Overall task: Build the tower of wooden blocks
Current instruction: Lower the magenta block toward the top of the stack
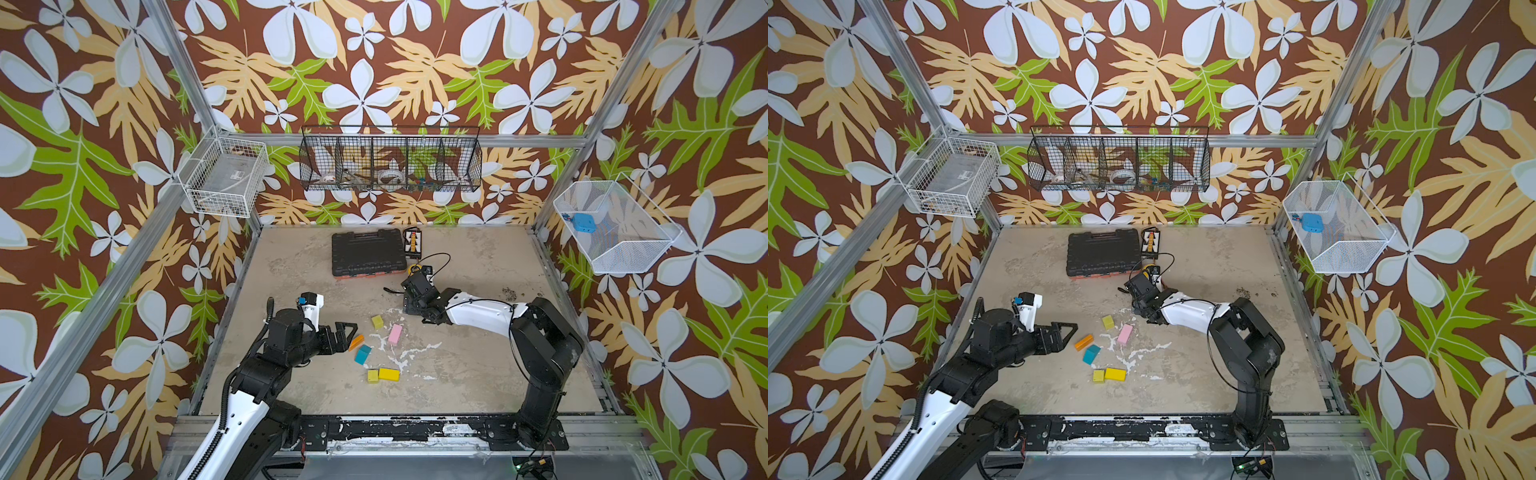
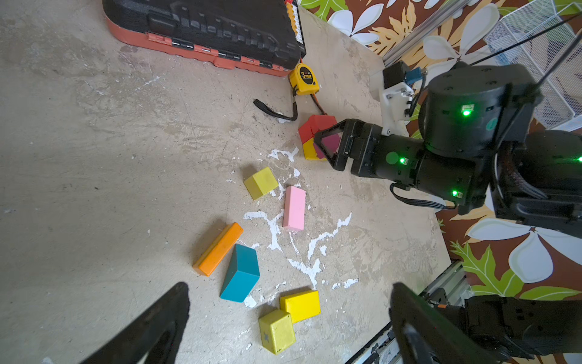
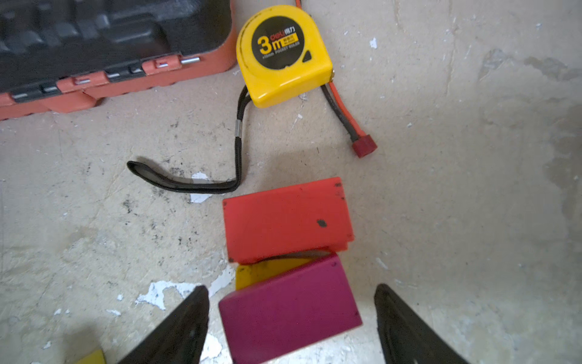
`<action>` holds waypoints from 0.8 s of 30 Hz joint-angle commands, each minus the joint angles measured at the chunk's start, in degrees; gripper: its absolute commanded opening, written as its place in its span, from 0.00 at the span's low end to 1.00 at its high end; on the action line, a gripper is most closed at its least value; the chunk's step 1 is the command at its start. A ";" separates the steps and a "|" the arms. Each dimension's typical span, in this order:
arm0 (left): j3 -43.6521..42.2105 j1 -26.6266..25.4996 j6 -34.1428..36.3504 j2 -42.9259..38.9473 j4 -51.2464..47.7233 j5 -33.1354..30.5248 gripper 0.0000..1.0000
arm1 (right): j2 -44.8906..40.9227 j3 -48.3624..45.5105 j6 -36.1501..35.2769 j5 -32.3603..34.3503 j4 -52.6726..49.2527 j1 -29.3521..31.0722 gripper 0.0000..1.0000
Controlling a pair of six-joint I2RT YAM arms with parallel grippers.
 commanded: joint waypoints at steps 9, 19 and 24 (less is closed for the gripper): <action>-0.01 -0.05 -0.38 -0.18 1.38 0.31 1.00 | -9.58 -8.20 -0.49 2.07 2.88 2.56 0.80; -0.09 -0.01 -0.35 -0.33 1.38 0.31 1.00 | -10.16 -12.27 0.13 2.26 4.71 2.58 0.67; -0.10 -0.03 -0.38 -0.44 1.38 0.24 1.00 | -6.02 -10.16 -0.10 1.98 4.35 2.55 0.64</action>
